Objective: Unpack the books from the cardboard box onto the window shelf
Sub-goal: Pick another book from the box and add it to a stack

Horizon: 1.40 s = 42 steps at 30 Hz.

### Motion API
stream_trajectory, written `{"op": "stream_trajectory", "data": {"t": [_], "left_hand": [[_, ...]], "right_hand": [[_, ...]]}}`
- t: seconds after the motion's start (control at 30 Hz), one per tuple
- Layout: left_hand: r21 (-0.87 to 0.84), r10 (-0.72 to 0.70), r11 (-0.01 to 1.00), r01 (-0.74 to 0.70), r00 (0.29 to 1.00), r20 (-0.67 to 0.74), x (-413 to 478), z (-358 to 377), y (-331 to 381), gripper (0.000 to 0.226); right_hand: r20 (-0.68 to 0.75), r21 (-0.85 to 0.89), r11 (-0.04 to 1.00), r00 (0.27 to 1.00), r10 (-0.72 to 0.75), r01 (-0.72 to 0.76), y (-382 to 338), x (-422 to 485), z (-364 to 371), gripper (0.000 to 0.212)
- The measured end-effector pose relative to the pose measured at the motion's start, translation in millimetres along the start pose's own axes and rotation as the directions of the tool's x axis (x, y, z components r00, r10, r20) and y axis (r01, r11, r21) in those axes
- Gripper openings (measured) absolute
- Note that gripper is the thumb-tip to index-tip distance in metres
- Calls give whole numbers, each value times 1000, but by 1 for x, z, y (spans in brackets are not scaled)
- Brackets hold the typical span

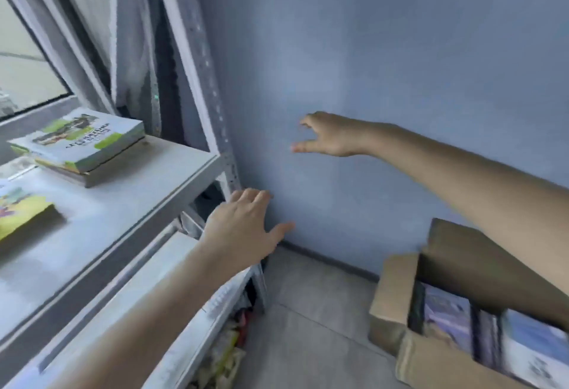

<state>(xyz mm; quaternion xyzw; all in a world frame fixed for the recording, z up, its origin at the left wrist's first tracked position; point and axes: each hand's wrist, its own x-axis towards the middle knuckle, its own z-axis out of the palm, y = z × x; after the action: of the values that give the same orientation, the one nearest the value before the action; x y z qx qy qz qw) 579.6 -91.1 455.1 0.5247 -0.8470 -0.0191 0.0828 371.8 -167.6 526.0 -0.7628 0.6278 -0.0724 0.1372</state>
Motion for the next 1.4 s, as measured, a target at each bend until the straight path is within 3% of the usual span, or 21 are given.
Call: {"op": "stream_trajectory", "data": {"t": [0.2,0.43,0.67,0.83,0.97,1.1,1.23,1.4], "left_hand": [[-84,192,979,-184,976,104,23,61,151,65],[-141,316,947,-289,915,250,70,142,255,65],[-137,341,939,-315,796,500,138,286,326,65],[-115,310,944,-309,714,628,163,399,365,61],[-94,255,959,-267,673,695,164,493,385,62],[-62,135,989,-134,645,752,155,587,397,61],[2,9,1000,-18,593,805,146,666,401,59],[52,-97,994,95,555,826,135,721,399,55]], "right_hand": [[38,25,959,959,282,-283,170,-123,6,79],[142,118,863,868,475,-492,303,-179,58,78],[353,155,677,680,642,-720,448,-195,166,78],[490,186,549,562,667,-815,532,-210,258,74],[563,203,507,524,639,-838,578,-216,345,79],[627,267,436,499,599,-859,615,-226,440,77],[638,293,371,469,611,-881,638,-233,521,74],[573,420,244,464,676,-874,653,-234,577,57]]}}
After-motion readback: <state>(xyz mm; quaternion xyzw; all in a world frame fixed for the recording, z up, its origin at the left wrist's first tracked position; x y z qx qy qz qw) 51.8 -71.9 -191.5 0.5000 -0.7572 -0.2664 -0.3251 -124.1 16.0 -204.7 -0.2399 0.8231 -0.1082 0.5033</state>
